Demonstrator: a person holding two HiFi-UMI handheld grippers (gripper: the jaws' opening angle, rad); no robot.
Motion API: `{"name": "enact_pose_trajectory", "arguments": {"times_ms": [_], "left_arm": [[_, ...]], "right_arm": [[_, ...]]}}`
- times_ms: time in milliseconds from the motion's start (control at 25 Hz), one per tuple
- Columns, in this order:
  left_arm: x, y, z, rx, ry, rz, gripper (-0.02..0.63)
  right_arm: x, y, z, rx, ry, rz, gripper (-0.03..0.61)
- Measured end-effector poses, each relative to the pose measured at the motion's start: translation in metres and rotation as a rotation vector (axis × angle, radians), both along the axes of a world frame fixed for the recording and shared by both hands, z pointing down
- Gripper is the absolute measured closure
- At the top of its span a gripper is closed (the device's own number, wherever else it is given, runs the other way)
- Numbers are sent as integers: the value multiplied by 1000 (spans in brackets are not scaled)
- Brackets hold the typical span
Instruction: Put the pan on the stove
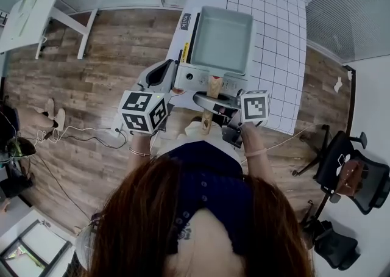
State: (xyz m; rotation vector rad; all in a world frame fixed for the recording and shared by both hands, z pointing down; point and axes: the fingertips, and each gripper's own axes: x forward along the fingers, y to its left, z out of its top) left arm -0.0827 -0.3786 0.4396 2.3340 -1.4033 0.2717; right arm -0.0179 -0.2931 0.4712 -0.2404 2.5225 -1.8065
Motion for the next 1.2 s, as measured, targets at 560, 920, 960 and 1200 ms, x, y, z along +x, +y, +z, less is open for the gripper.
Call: {"name": "enact_pose_trajectory", "arguments": {"times_ms": [560,920,960,1200], "left_arm": [[4,-3,13,-30,-9,-6,603],[1,0,18,-46,-27,-11,603],[1,0,19,-48,-30,-11,603],[0,0,23,-65,-40,-13,603]], "right_arm": [[6,-13,20,-44,-15,7,457],[7,-17,31,-51,-20,-3,457],[7,-18,31,-47,-23,-2,456],[7,-23,33,-40,-30,1,456]]}}
